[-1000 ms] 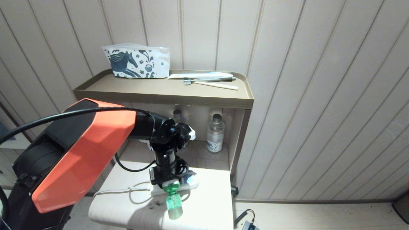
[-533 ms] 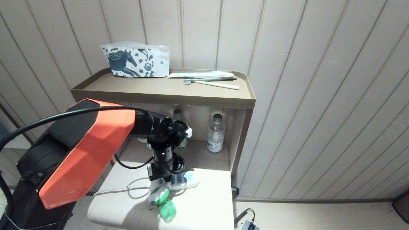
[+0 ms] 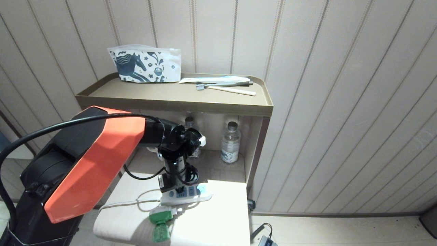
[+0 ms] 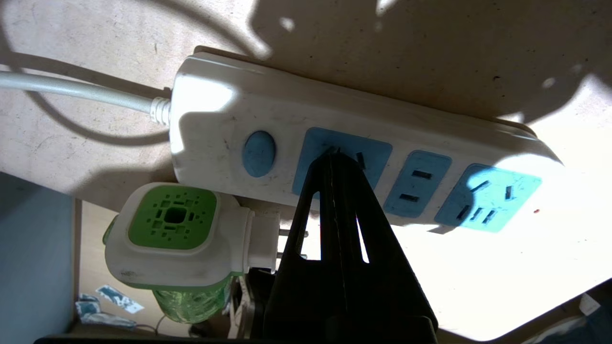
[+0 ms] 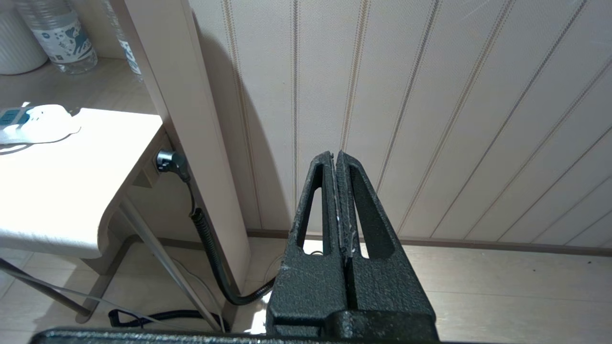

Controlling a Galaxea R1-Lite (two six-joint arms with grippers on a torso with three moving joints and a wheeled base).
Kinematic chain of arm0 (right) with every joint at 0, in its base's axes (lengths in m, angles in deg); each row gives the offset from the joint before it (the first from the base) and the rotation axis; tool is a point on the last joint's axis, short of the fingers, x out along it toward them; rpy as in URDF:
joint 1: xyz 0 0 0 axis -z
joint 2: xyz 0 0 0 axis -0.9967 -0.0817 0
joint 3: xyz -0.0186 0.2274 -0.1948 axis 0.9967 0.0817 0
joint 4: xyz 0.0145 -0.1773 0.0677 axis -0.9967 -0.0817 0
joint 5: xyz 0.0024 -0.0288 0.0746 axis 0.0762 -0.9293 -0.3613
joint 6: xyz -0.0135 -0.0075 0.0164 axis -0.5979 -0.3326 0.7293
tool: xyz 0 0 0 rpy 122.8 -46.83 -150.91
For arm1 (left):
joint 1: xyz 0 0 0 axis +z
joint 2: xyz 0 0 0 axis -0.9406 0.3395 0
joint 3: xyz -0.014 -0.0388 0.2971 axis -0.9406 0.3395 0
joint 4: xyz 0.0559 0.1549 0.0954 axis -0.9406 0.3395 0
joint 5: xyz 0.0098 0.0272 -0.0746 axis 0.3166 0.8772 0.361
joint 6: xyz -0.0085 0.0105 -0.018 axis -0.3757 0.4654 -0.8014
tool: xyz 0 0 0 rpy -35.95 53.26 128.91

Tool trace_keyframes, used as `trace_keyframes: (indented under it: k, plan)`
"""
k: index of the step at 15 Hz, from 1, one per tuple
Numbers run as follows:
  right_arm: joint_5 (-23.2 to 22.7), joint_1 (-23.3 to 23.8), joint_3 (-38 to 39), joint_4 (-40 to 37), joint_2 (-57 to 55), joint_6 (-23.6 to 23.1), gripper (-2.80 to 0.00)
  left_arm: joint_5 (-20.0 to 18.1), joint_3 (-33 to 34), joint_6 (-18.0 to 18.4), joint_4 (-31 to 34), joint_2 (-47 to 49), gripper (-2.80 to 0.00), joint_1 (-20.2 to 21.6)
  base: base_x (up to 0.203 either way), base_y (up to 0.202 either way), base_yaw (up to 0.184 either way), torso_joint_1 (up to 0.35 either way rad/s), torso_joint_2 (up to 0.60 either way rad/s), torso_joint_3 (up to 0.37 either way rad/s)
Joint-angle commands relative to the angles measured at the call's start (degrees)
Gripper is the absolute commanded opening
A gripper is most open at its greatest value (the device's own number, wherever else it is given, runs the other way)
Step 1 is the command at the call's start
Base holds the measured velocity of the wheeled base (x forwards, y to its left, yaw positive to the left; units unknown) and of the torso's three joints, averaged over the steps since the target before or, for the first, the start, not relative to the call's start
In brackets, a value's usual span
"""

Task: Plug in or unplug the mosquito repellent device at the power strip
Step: Insert the plug into the socket

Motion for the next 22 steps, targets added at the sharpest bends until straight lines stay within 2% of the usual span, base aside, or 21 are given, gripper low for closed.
trace_keyframes:
  k: [1,5,7,9,13,18,22]
  plan:
    - [0.01,-0.01,0.00,0.00,0.03,0.00,-2.80,0.17,-0.84,-0.27,0.18,-0.43,-2.80,0.03,0.000,0.000,0.000,0.000,0.00,0.000]
    - [-0.08,-0.01,0.00,0.00,0.03,0.00,-2.80,0.89,-5.75,-0.14,-0.40,-1.80,-2.80,0.03,0.000,0.000,0.000,0.000,0.00,0.000]
    - [-0.08,-0.01,0.00,0.00,0.03,0.00,-2.80,1.15,-5.77,0.95,-2.53,-3.39,-2.80,0.03,0.000,0.000,0.000,0.000,0.00,0.000]
    - [0.01,-0.01,0.00,-0.04,0.03,0.00,-2.80,3.68,-5.68,1.29,-2.63,-4.44,-2.80,-0.16,0.000,0.000,0.000,0.000,0.00,0.000]
    - [0.00,-0.01,0.00,-0.04,0.03,0.00,-2.80,4.36,-4.64,1.30,-1.93,-7.18,-2.80,-1.24,0.000,0.000,0.000,0.000,0.00,0.000]
    - [0.01,-0.01,0.00,-0.08,0.03,0.00,-2.80,4.24,2.64,1.39,-2.19,-9.84,-2.80,-3.32,0.000,0.000,0.000,0.000,0.00,0.000]
    - [-0.04,-0.01,0.00,-0.04,0.03,0.00,-2.80,4.26,11.68,1.13,-2.69,-15.77,-2.80,-5.76,0.000,0.000,0.000,0.000,0.00,0.000]
